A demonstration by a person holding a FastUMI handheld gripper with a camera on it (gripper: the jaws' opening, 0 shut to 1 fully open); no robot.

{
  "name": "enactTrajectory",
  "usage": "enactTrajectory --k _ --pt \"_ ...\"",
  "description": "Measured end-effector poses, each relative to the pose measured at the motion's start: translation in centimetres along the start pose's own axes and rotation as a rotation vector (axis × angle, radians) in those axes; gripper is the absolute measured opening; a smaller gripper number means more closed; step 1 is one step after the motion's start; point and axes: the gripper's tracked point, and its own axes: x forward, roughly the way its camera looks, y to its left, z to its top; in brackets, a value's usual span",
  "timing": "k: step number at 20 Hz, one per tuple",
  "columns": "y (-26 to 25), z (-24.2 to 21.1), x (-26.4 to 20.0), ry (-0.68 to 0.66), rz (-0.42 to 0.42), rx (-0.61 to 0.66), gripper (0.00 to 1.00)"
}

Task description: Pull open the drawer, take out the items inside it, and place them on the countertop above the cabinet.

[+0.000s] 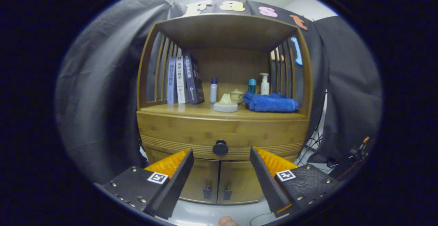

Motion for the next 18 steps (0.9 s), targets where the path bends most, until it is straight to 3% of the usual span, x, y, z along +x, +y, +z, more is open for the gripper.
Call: enactTrajectory --k 10,18 --pt "-3.1 13.9 -9.4 -0.142 -0.022 0.089 0.99" --pt "-4.7 16.5 -13.9 -0.192 -0.018 0.137 0.99"
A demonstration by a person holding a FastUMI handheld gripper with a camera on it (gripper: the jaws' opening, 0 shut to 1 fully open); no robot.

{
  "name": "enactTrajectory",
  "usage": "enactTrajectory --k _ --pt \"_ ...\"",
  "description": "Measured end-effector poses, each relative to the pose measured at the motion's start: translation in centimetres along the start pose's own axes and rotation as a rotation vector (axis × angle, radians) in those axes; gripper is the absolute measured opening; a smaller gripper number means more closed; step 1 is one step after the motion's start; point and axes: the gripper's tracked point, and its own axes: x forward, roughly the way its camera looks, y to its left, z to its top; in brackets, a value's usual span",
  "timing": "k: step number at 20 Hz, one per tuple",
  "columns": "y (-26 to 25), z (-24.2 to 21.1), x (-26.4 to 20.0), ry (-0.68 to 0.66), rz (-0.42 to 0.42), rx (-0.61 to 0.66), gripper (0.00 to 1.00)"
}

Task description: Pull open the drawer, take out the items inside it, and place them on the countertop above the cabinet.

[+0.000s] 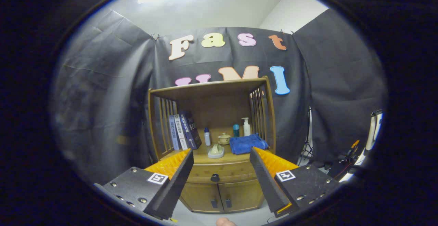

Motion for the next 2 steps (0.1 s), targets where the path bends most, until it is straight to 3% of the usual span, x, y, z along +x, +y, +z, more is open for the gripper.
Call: enactTrajectory --k 2 --pt "-0.35 -0.53 -0.24 0.006 -0.001 -0.025 0.99"
